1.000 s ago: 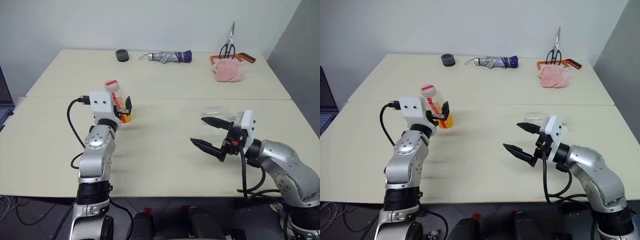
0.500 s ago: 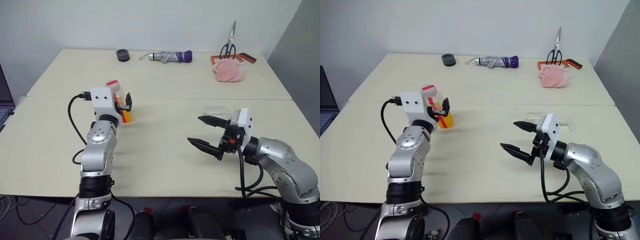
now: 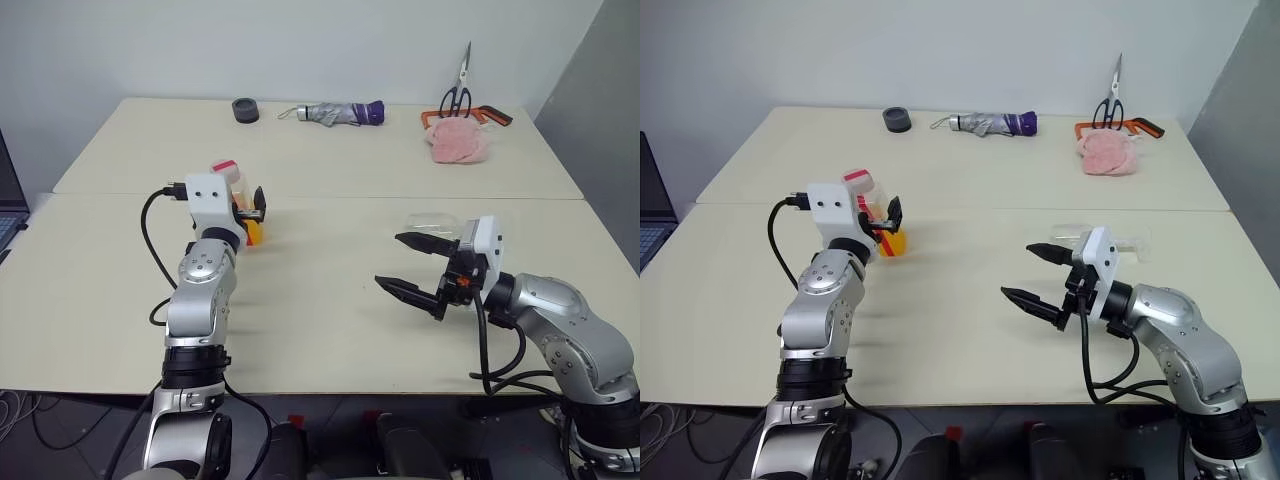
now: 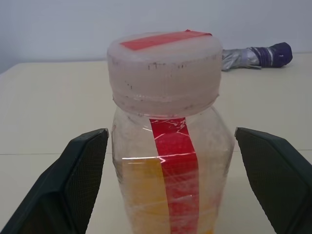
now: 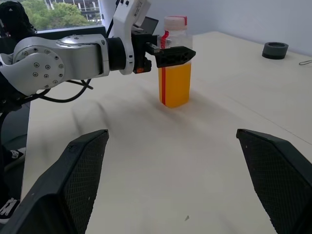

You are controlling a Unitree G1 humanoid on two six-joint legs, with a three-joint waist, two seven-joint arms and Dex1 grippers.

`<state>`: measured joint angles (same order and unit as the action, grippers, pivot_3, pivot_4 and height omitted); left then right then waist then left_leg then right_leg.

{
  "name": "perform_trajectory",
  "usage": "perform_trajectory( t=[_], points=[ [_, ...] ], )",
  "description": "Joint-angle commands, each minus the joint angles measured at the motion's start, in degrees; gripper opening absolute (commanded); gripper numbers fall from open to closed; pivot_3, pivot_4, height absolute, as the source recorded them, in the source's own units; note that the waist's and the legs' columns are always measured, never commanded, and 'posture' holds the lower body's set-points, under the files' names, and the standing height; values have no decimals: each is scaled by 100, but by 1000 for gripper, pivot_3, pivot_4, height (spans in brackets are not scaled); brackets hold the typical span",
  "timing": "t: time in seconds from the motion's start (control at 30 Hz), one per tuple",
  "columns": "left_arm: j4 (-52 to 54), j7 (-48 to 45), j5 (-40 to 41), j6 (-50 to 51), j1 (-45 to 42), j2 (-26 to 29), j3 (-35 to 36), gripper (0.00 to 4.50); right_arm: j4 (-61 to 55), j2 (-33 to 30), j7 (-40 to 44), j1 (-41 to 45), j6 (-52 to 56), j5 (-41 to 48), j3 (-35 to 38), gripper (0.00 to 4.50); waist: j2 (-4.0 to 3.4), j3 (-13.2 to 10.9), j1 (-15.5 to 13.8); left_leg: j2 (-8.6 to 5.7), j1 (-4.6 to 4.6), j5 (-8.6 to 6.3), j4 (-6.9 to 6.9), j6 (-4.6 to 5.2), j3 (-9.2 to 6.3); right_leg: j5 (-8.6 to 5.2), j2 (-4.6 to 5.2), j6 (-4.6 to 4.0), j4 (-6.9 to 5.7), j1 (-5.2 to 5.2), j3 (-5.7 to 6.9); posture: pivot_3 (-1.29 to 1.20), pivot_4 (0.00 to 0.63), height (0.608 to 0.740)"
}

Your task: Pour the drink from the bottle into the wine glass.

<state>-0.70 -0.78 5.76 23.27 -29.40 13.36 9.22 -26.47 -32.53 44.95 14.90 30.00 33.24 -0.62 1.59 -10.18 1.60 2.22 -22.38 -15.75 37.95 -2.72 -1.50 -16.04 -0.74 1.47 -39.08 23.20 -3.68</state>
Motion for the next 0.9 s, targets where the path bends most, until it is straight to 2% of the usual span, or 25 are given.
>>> perform_trajectory(
  t=[0.03,0.6,0.7,0.9],
  points=[
    [52,-19,-86,-142,-159,51,-40,4448,-71,-23,22,90,-82,43,121,4500,0,0,0,0,0,0,0,0,0,0,0,0,0,0,0,0,150,740],
    [-43,-52,-110,-196,-199,62,-36,4448,-6,-20,41,122,-110,-17,110,4500,0,0,0,0,0,0,0,0,0,0,1,0,0,0,0,0,150,740],
    [-79,-112,-109,-227,-235,72,-69,3883,-2,-17,35,130,-118,-31,101,4500,0,0,0,0,0,0,0,0,0,0,1,0,0,0,0,0,150,740],
    [-116,-195,-110,-244,-272,102,-87,2022,-16,-29,28,128,-107,-40,99,4500,0,0,-1,0,0,0,0,0,0,1,1,0,0,0,1,0,150,740]
  ],
)
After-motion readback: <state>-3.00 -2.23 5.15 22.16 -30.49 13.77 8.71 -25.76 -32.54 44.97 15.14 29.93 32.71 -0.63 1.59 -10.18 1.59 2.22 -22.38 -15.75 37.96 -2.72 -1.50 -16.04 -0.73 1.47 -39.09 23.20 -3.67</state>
